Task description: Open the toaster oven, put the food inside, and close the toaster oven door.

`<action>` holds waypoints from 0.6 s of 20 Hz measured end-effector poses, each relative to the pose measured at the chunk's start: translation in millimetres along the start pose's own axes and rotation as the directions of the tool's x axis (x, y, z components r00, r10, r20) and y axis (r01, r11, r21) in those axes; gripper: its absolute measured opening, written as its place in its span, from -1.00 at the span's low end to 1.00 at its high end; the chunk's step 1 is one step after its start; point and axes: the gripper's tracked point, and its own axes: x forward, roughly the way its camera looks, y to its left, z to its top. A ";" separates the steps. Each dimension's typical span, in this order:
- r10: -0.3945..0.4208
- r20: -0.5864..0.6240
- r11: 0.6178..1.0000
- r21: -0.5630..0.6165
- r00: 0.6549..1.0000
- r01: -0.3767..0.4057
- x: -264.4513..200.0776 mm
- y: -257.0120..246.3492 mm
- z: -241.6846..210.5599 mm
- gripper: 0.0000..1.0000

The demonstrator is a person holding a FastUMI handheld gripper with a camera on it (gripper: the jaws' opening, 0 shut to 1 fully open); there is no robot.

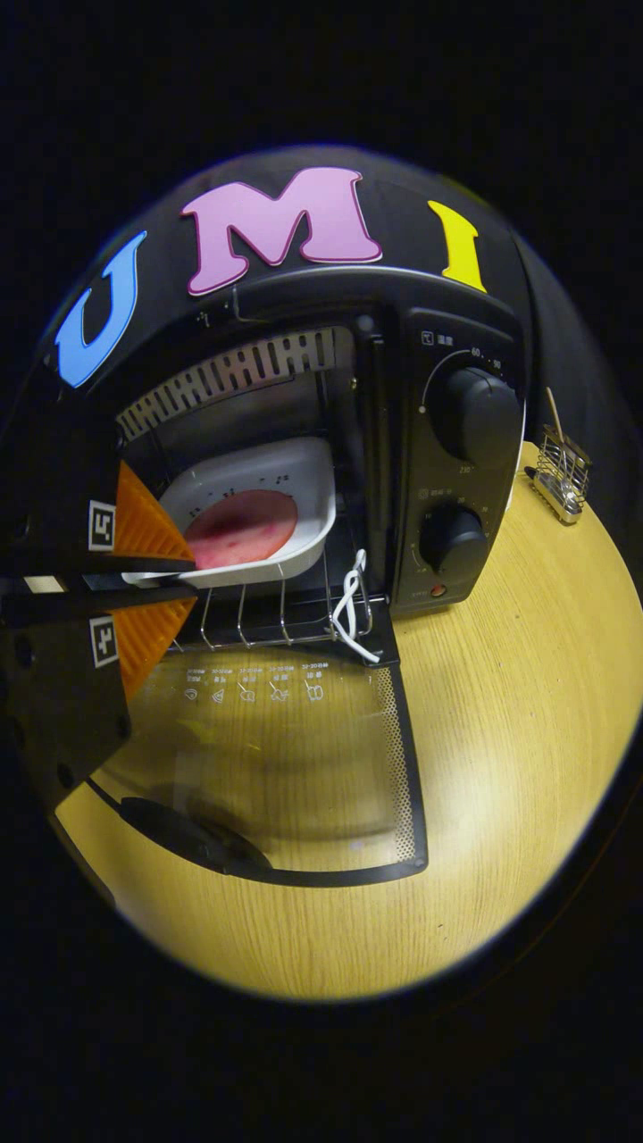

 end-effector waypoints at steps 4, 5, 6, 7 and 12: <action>0.014 -0.069 1.000 -0.027 0.997 -0.016 -19.8 0.0 -9.8 -0.06; 0.020 -0.086 0.999 -0.034 0.996 -0.023 -27.5 0.5 -12.5 0.48; 0.013 -0.100 0.999 -0.047 0.995 -0.018 -29.2 -2.2 -12.9 0.79; 0.019 -0.116 0.998 -0.054 0.993 -0.025 -41.3 -1.5 -14.6 0.95; -0.017 -0.234 0.984 -0.178 0.972 -0.026 -90.3 -16.6 -21.5 0.98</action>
